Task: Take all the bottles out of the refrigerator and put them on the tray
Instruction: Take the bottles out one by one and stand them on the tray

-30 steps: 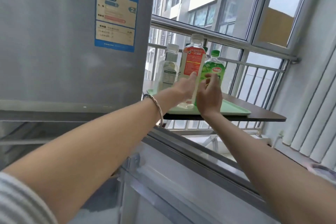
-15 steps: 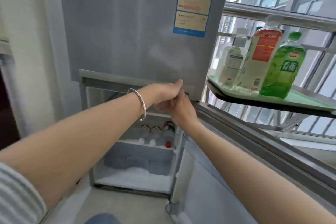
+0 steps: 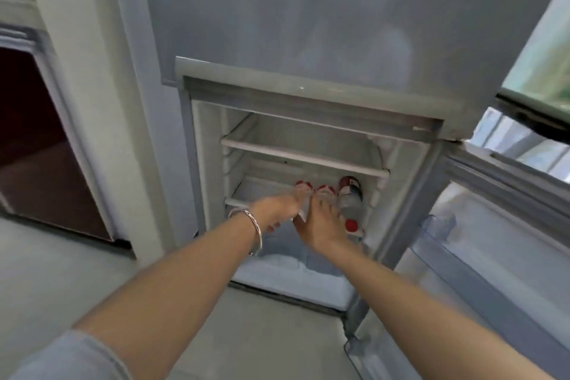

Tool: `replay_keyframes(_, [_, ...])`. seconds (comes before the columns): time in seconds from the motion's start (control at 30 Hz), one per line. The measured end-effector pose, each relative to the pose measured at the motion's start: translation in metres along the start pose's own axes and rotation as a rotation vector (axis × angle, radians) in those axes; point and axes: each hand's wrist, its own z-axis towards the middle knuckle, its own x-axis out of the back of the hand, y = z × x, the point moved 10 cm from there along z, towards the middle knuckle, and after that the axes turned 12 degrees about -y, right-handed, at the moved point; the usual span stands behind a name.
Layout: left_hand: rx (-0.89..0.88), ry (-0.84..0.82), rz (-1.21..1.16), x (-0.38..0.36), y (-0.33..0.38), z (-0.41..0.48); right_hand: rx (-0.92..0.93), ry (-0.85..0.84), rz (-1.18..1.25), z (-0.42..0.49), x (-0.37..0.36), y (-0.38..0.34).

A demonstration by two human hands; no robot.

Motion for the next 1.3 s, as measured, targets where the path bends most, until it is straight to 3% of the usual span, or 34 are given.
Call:
replay_keyframes(0.3, [-0.035, 0.025, -0.304, -0.008, -0.015, 0.103, -0.085, -0.039, -0.152, 0.066, -0.045, 0.036])
replay_keyframes(0.53, [-0.024, -0.153, -1.145, -0.044, -0.038, 0.187, -0.126, -0.013, -0.19, 0.081, -0.047, 0.06])
replay_keyframes(0.63, [-0.032, -0.187, -1.259, -0.051, -0.04, 0.192, -0.124, -0.011, -0.181, 0.079, -0.049, 0.063])
replay_keyframes(0.7, [-0.007, -0.125, -1.126, -0.043, -0.039, 0.18, -0.108, 0.006, -0.179, 0.076, -0.048, 0.061])
replay_keyframes(0.83, [-0.032, 0.189, -0.624, 0.013, -0.031, 0.132, -0.081, 0.004, -0.139, 0.063, -0.045, 0.051])
replay_keyframes(1.0, [-0.033, 0.421, -0.097, 0.073, -0.01, 0.048, -0.004, 0.001, -0.071, 0.032, -0.025, 0.021])
replay_keyframes(1.3, [-0.216, 0.674, 0.23, 0.112, 0.082, -0.117, 0.102, -0.005, 0.157, -0.031, 0.048, -0.025])
